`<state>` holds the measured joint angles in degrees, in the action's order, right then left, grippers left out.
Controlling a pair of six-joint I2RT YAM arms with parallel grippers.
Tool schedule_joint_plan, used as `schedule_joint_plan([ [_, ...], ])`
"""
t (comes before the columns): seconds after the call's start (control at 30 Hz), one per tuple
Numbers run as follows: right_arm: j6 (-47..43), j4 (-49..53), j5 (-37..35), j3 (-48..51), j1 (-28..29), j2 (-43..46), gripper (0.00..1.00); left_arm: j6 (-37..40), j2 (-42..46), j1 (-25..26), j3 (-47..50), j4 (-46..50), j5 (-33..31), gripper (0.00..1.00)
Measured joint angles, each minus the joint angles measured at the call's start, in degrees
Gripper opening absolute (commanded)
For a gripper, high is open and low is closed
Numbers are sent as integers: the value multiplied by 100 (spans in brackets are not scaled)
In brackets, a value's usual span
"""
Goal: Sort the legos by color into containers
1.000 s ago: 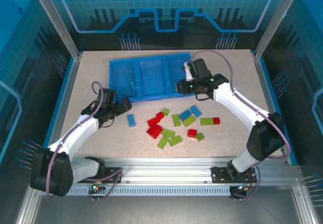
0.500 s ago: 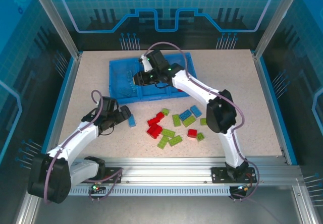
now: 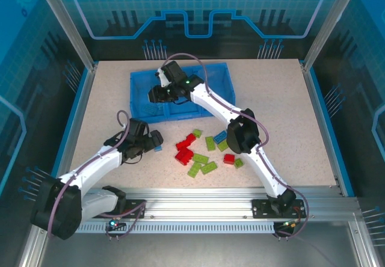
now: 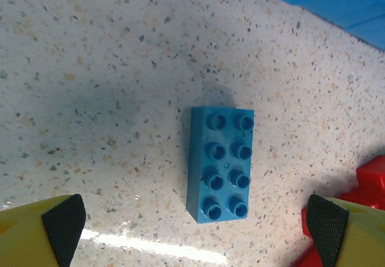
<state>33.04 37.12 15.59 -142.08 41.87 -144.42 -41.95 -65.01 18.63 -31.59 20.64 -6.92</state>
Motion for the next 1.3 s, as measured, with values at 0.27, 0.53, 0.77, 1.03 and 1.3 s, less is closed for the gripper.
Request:
schedule_joint_plan([
  [0.27, 63, 92, 7, -122, 4, -7, 75, -70, -317, 179, -2, -4, -74, 96],
  [0.53, 13, 87, -35, 354, 22, 361, 80, -188, -844, 295, -31, -151, -74, 78],
  [0.77, -229, -103, -461, 2151, 17, 1928, 83, -166, -1381, 315, -317, -361, -76, 74],
  [1.03, -306, -673, -861, 4631, -361, 3810, 84, -157, -1722, 319, -549, -358, -162, 50],
  [1.3, -398, -645, -1574, 6684, -1394, 5080, 86, -105, -1788, 334, -603, -557, -168, 31],
])
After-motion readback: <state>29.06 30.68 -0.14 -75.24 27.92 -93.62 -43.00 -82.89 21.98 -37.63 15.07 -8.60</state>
